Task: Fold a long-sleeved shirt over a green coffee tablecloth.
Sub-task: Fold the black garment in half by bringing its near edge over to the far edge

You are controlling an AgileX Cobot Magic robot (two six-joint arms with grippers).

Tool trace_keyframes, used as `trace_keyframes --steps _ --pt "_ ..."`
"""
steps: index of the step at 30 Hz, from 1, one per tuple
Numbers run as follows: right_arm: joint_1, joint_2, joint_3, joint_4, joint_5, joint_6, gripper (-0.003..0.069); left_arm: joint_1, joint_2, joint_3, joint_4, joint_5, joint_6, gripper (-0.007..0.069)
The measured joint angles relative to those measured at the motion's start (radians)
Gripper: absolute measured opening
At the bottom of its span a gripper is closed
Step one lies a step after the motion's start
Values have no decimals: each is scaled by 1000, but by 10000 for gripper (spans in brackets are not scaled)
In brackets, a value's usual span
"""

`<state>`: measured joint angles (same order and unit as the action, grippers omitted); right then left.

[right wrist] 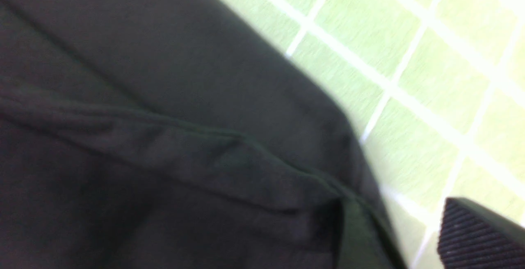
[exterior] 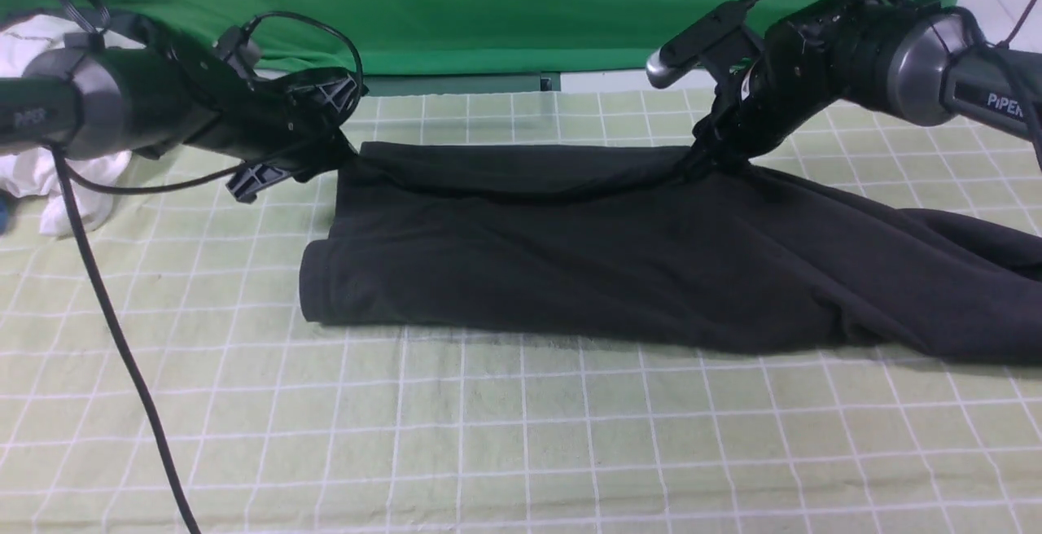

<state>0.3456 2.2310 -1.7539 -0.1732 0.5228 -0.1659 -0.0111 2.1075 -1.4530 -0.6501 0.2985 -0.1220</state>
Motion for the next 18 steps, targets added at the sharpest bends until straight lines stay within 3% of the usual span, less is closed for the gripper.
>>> trace_keyframes --steps 5,11,13,15,18 --pt "0 0 -51 -92 14 10 314 19 1 -104 1 61 19 279" --pt "-1 -11 -205 -80 154 85 238 45 -26 -302 3 291 144 443" --pt "-1 -19 -257 -7 247 93 181 47 -36 -357 4 405 192 457" --pt "-1 -31 -299 104 400 73 69 45 -41 -394 4 514 226 442" --pt "2 -33 -307 204 518 40 24 40 -41 -400 34 601 246 394"
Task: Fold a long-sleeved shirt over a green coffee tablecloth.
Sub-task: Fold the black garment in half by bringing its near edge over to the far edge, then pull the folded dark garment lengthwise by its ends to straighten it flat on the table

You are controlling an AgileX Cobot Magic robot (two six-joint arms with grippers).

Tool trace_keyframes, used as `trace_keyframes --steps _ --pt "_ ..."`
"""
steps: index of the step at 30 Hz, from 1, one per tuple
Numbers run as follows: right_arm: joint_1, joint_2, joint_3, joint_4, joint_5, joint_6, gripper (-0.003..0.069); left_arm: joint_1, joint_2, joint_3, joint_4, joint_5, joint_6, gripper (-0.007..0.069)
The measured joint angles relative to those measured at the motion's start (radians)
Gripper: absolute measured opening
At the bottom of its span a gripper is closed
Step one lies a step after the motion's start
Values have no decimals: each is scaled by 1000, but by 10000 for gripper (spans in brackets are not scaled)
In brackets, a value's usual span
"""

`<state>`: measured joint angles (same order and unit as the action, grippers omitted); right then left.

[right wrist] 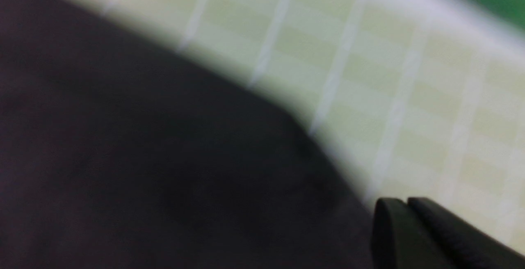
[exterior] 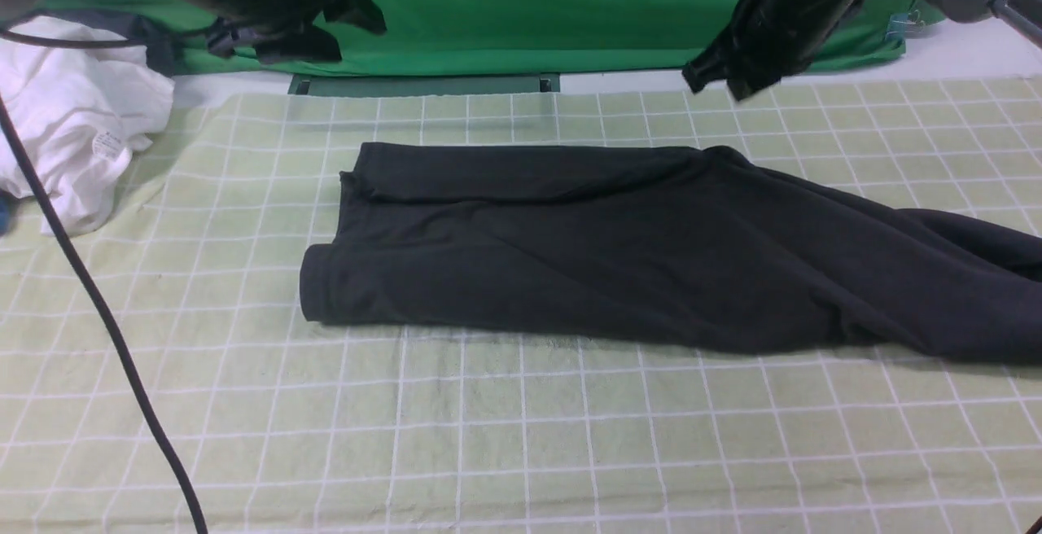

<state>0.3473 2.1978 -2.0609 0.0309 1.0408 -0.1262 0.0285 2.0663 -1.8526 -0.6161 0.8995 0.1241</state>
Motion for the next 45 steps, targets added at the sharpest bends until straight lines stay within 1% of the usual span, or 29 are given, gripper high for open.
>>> trace_keyframes --steps 1,3,5,7,9,10,14,15,16,17,18,19,20,23,26,27,28,30,32,33,34,35,37,40,41,43,44,45 --pt "9 10 8 44 71 -20 11 -4 5 0 47 46 10 318" --pt "20 31 16 60 90 -31 8 -6 12 0 83 73 11 258" --pt "31 67 20 71 87 -37 8 -7 24 0 102 99 13 163" --pt "38 103 21 71 37 -38 8 -7 32 0 109 102 13 89" --pt "40 125 21 71 -13 -38 8 -7 36 0 110 100 13 59" --pt "41 149 21 72 -88 -38 8 -7 44 -1 112 98 11 25" --pt "41 184 21 50 -284 -38 8 -7 55 -1 106 109 7 10" --pt "41 190 21 27 -339 -38 6 -7 56 -1 96 123 6 10" --pt "41 190 21 22 -361 -38 6 -7 56 -1 94 125 6 10" --pt "40 193 21 -16 -427 -38 6 -7 56 -1 80 148 6 12" --pt "39 193 21 -38 -462 -38 6 -7 56 -3 69 176 14 13" --pt "39 193 19 -41 -462 -38 6 -7 56 -3 69 181 16 13" --pt "36 190 9 -61 -476 -38 8 -8 56 -6 63 226 44 13" --pt "26 163 -19 -76 -423 -38 8 -11 52 6 60 303 83 13" --pt "16 110 -41 -79 -334 -41 5 -13 43 36 66 310 83 13" --pt "9 74 -44 -79 -280 -48 5 -16 40 50 71 313 83 13" --pt "8 74 -44 -79 -280 -51 5 -16 40 52 71 313 83 13" --pt "-18 -16 -48 -86 -142 -88 5 -25 39 72 80 320 83 13" --pt "-38 -53 -51 -88 -82 -99 5 -28 39 73 84 321 83 13" --pt "-69 -95 -52 -88 -7 -113 5 -29 38 73 85 321 82 13" --pt "-73 -101 -52 -88 4 -113 5 -31 37 73 85 321 82 13" --pt "-119 -149 -52 -89 96 -115 5 -31 36 73 87 321 82 13" --pt "-180 -194 -30 -92 133 -99 5 -31 32 73 89 321 82 13" --pt "-283 -280 68 -94 153 -58 5 -31 30 73 101 321 82 13" --pt "-329 -306 131 -95 156 -43 6 -31 30 73 109 321 82 13" --pt "-373 -337 203 -95 160 -27 8 -31 30 73 117 321 82 13" --pt "-403 -348 255 -95 162 -19 10 -31 29 73 120 321 82 13" --pt "-460 -364 355 -81 164 -9 20 -31 29 73 121 321 82 13"
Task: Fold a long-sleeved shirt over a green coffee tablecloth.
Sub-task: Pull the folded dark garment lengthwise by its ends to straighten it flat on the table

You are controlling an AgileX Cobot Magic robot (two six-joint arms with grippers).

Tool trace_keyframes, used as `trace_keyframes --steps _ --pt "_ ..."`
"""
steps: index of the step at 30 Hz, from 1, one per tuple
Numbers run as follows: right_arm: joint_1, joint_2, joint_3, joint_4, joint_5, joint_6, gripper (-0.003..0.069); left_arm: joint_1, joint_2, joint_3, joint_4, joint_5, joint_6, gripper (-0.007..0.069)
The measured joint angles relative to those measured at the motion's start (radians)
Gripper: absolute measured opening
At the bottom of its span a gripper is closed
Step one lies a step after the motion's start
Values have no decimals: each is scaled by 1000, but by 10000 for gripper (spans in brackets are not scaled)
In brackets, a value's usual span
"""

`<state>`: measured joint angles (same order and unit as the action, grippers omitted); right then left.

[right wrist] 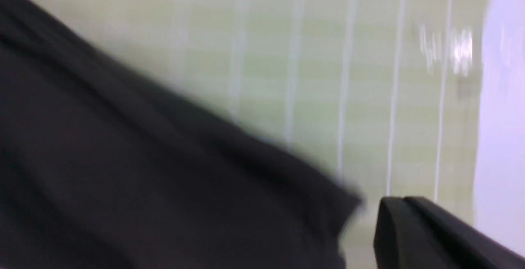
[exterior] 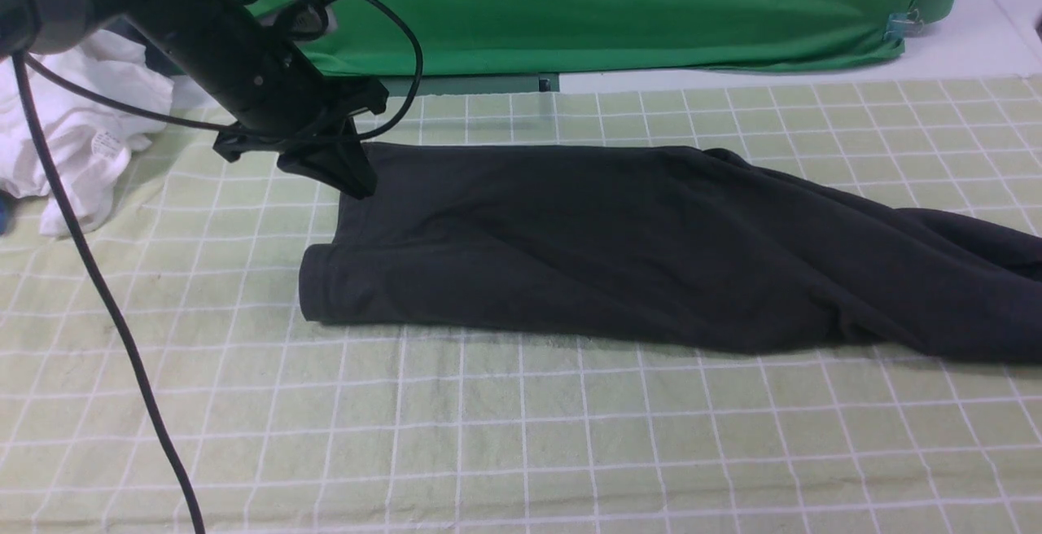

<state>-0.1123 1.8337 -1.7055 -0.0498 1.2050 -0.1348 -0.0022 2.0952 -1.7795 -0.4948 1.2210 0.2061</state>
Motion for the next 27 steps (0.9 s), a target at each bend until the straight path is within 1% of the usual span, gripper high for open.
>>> trace_keyframes --steps 1,2,3,4,6,7,8,9,10,12,14,16,17,18,19,20,22,23,27 --pt "-27 -2 48 14 -1 2 31 0 0 0 0 0 0 13" --pt "-70 -1 119 36 -17 3 63 0 0 0 0 0 0 13" --pt "-92 2 175 59 -36 3 89 0 0 0 0 -1 0 13" --pt "-120 6 229 79 -73 0 136 0 0 0 -1 -2 0 13" --pt "-144 16 304 106 -132 -2 212 0 0 0 -1 -8 1 13" --pt "-161 25 354 119 -169 -3 269 0 0 0 -1 -14 1 13" --pt "-168 30 376 122 -188 -3 302 0 0 0 -1 -19 1 13" --pt "-171 34 381 123 -197 -4 317 0 0 0 -1 -19 1 13" --pt "-176 43 406 127 -220 -6 352 0 0 0 -1 -24 1 13" --pt "-179 62 427 128 -254 -8 375 0 0 0 -1 -29 5 13" --pt "-179 77 432 130 -274 -8 371 0 0 0 -1 -32 6 13" --pt "-179 103 432 137 -296 -19 323 0 0 0 -1 -35 6 13" --pt "-179 112 432 140 -300 -29 274 0 0 0 -1 -35 6 13" --pt "-179 113 432 140 -301 -29 266 0 0 0 -1 -35 6 13" --pt "-179 115 432 143 -302 -35 230 0 0 0 -1 -35 6 13" --pt "-179 115 427 147 -295 -46 137 0 0 0 -1 -35 6 13" --pt "-179 113 413 150 -271 -56 62 0 0 0 -1 -35 6 13" --pt "-179 110 399 150 -250 -58 40 0 0 0 -1 -35 6 13" --pt "-179 73 329 147 -170 -70 28 0 -1 0 -1 -35 6 13"
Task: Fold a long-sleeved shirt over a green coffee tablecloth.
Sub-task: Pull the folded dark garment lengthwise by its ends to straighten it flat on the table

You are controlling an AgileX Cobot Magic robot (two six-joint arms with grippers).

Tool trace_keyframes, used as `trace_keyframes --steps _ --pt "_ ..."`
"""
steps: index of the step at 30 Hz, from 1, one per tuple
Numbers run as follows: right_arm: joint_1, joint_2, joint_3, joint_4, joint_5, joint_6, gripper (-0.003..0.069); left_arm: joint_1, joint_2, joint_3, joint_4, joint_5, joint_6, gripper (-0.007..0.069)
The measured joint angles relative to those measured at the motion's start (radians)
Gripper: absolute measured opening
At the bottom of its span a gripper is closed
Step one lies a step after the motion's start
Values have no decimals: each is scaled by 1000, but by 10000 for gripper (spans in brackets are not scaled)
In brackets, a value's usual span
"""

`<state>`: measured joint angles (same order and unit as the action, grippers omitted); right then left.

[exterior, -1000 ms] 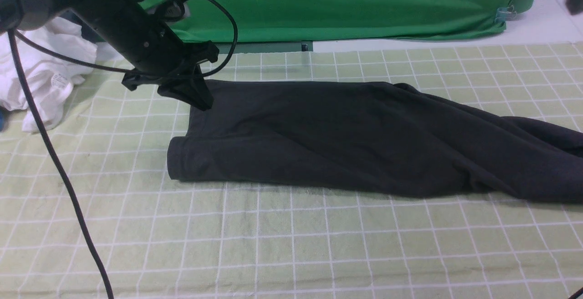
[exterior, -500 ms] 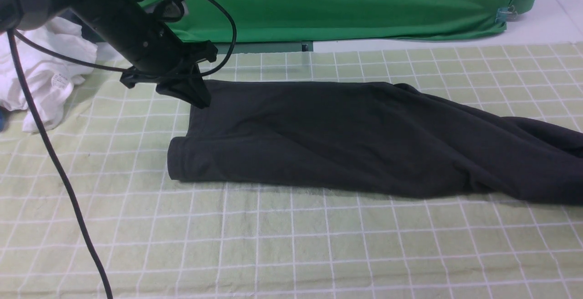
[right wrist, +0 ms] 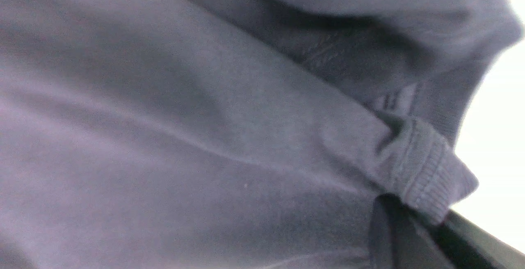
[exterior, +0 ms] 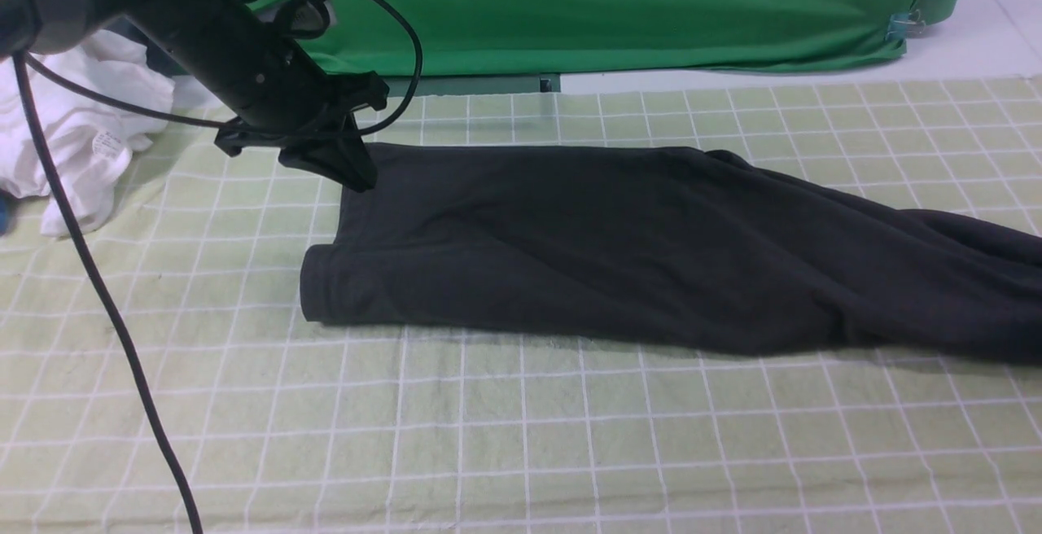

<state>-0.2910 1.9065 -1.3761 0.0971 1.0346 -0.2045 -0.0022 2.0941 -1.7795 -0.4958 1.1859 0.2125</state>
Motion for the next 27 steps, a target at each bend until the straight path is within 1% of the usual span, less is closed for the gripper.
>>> trace_keyframes --steps 4,9,12,13,14,15,17,18,19,21,23,25,27 --pt "0 -30 -67 -3 15 -13 27 0 0 0 -28 -4 -2 13" --pt "0 -9 -79 -33 -82 -22 36 0 0 0 -38 -22 -5 13" --pt "0 44 -79 -60 -134 -27 66 0 0 0 -19 -23 -5 13" --pt "0 65 -79 -67 -153 -28 93 0 0 0 -12 -23 -5 13" --pt "0 74 -79 -69 -160 -28 105 0 0 0 -8 -23 -6 13" --pt "0 95 -79 -74 -170 -25 141 0 0 0 -4 -22 -15 13" --pt "0 127 -79 -84 -175 -5 241 0 0 0 0 -21 -28 13" --pt "0 137 -79 -86 -173 7 309 0 0 0 0 -19 -31 14" --pt "0 139 -80 -88 -165 18 354 0 0 0 0 -18 -33 15" --pt "0 139 -97 -91 -122 27 455 0 0 0 0 -18 -34 14" --pt "0 136 -119 -86 -75 55 516 0 0 0 0 -17 -35 15" --pt "0 139 -128 -73 -53 73 543 0 0 0 0 -18 -35 16" --pt "0 157 -129 -60 -43 83 554 0 0 0 0 -19 -35 16"
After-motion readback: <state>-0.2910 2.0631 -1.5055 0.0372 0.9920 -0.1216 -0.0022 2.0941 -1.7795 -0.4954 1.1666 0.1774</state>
